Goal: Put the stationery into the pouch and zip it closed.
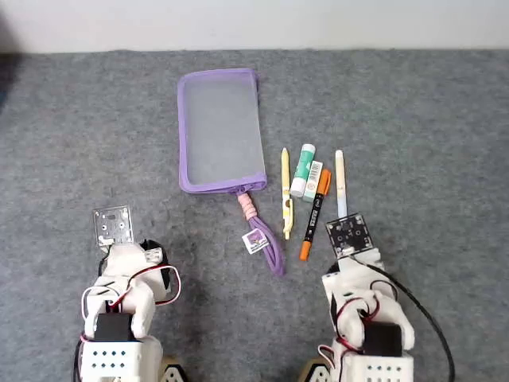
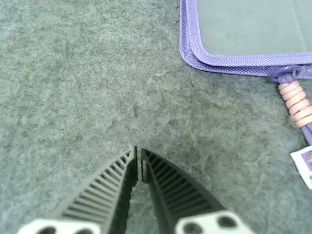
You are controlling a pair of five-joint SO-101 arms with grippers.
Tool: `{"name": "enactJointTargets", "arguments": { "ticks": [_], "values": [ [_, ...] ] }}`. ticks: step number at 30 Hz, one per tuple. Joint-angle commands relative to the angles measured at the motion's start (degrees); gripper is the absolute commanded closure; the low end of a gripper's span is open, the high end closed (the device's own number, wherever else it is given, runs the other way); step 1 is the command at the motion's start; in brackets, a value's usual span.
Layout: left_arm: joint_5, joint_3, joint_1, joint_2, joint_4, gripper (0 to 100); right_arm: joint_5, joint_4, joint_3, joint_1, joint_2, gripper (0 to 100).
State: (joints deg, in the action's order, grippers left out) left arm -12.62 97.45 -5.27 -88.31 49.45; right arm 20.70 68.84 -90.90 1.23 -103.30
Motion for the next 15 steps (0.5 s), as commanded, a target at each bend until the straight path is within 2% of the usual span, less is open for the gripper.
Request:
{"name": "enactJointTargets", "arguments": {
  "ticks": [1,5,15],
  "values": [
    [0.3,-0.7,-0.4,-0.5,-0.2,99,4.7,3.6,10.8,4.7,0.7,99.0],
    [0.3,-0.7,-0.4,-0.5,-0.2,99,2.6,4.4,20.7,9.2,8.4,99.0],
    [0.3,-0.7,-0.4,-0.5,-0.2,99,-7.5,4.4,49.9,18.8,54.3,98.7]
  ]
}}
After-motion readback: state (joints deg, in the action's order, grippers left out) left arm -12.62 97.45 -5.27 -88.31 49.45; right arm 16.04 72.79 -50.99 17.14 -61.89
